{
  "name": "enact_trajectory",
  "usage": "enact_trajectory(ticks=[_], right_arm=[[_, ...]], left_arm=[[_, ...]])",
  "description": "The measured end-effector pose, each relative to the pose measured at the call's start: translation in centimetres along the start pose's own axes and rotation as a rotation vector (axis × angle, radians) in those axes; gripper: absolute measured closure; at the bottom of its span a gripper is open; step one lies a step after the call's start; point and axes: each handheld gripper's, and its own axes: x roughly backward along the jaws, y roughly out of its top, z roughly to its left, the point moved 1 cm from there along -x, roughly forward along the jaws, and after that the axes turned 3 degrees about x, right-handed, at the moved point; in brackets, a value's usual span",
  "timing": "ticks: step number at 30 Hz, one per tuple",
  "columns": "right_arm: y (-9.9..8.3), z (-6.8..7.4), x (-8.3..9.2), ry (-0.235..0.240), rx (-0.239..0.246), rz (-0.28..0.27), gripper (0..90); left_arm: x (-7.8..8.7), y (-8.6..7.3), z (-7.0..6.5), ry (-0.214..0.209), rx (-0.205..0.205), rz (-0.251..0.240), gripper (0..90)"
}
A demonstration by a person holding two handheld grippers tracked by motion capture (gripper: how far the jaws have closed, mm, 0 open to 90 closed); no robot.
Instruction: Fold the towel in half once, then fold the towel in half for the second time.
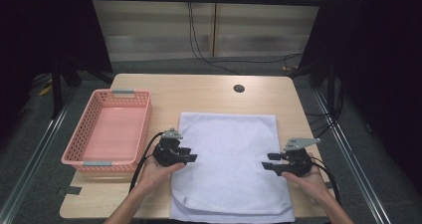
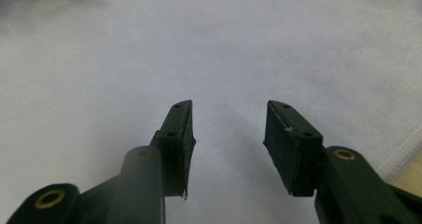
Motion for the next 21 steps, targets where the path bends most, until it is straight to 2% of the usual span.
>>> enact_trajectory(ticks=[1,2,4,5,8,12,15,16,18,21], right_arm=[[0.1,-0.4,-0.6,0.016,-0.023,0.000,55.8],[0.2,-0.7,-1.1,0.018,-0.026,0.011,56.0],[0.3,-0.9,-2.2,-0.026,-0.016,0.040,55.8],[0.2,-0.9,-2.5,-0.017,-0.014,0.056,55.7],[-0.1,-0.5,-2.8,-0.032,0.006,0.067,54.5],[-0.4,-0.4,-2.5,-0.023,0.008,0.071,54.6],[-1.1,-0.2,-1.8,0.019,-0.014,0.064,55.1],[-1.3,-0.1,-1.5,0.030,-0.008,0.070,55.2],[-1.8,0.3,-1.0,0.039,-0.012,0.073,55.2],[-2.4,1.2,-0.1,0.045,0.011,0.094,55.4]], left_arm=[[-0.2,-0.1,0.3,0.006,0.019,0.001,58.3],[-0.5,-0.5,0.4,0.023,0.014,0.019,59.4],[-0.6,-0.9,0.2,0.036,-0.025,0.007,59.5],[-0.5,-0.9,0.1,0.035,-0.022,0.010,59.5],[-0.5,-1.2,0.2,0.039,0.004,-0.008,62.5],[-0.1,-1.9,-0.8,0.045,-0.033,0.003,64.0],[0.4,-2.9,-1.7,0.013,-0.043,0.008,64.1],[0.6,-3.2,-2.0,0.004,-0.045,0.011,64.1],[0.8,-3.8,-2.4,-0.024,-0.039,0.007,64.1],[1.3,-4.6,-3.1,-0.062,-0.055,0.016,64.1]])
